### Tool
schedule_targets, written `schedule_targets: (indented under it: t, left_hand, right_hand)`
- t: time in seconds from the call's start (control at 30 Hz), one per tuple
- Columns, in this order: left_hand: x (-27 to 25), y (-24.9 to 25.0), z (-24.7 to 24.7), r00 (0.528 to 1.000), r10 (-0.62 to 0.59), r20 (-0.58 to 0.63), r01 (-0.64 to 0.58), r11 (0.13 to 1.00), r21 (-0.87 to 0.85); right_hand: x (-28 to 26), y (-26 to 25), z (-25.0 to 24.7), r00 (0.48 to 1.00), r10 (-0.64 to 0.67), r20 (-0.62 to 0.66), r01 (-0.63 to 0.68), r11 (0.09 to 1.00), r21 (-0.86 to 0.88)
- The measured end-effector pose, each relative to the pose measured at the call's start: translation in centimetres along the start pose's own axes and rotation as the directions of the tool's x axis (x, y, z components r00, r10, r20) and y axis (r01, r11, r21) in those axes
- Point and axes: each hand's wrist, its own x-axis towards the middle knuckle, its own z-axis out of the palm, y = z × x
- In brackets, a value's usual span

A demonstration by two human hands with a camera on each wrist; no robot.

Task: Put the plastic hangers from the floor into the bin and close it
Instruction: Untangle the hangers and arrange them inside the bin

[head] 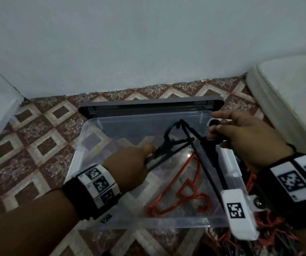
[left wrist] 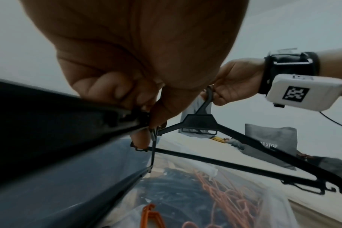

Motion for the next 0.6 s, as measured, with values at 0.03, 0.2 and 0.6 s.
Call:
schedule_targets:
  t: [0.03, 0.2, 0.6]
  left_hand:
    - [0.2, 0.8, 0.3, 1.0, -0.012, -0.013, 0.012, 1.0, -0.004]
    - [0.3, 4.9, 2.7, 0.994, -0.03, -0.108, 0.018, 0.994, -0.111]
    - [-3.6, 10.6, 0.3, 0.963, 0.044, -0.267, -0.148, 0.911, -0.384]
  right_hand:
    - [-0.1, 0.0, 0.2, 1.0, 0.0, -0.012, 0.0, 1.0, 0.013]
    - [-0.4, 0.3, 2.0, 0.999, 0.037, -0.018, -0.036, 0.998, 0.057]
    - [-1.1, 0.9, 1.9, 0.967, 0.1, -0.233, -0.108, 0.994, -0.019]
